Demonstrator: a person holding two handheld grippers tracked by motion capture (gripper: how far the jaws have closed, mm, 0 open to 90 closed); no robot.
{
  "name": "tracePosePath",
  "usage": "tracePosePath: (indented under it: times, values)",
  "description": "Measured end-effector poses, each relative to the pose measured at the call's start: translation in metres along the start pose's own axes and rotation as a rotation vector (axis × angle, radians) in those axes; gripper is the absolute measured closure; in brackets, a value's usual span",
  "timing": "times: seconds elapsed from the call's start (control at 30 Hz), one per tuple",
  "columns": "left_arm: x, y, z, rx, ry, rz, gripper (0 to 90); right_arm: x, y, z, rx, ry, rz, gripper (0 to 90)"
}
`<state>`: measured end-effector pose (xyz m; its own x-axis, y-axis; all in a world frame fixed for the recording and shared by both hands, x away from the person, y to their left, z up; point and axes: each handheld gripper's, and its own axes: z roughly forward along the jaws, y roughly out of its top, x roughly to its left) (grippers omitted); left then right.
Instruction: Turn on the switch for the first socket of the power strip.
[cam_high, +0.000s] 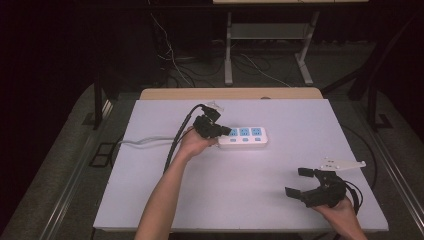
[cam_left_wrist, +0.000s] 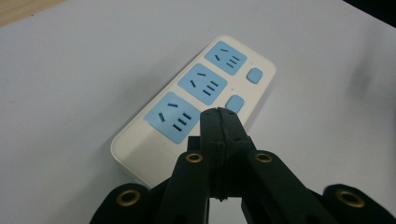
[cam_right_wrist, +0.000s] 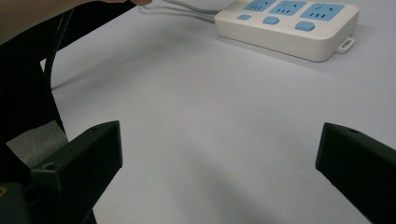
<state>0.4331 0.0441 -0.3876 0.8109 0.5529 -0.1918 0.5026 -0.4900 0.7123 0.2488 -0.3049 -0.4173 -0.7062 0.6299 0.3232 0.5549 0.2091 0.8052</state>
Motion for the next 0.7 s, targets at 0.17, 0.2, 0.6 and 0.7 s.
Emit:
tracePosePath:
  times: [0.17,0.2,0.6,0.7]
  values:
    - [0.000,-0.002,-0.012,-0.016,0.009,0.000,89.1,0.000,0.000,-0.001,-0.002,0.000,0.001,0.1]
    - [0.000,-0.003,-0.015,-0.020,0.011,0.001,89.0,0.000,0.000,-0.001,-0.003,0.000,0.002,0.1]
    - [0.005,-0.019,-0.050,-0.069,-0.005,-0.073,38.0,0.001,-0.001,0.000,-0.003,0.000,0.005,0.1]
    - [0.003,-0.025,-0.059,-0.094,-0.003,-0.074,26.1,0.001,-0.001,0.001,-0.003,0.001,0.005,0.1]
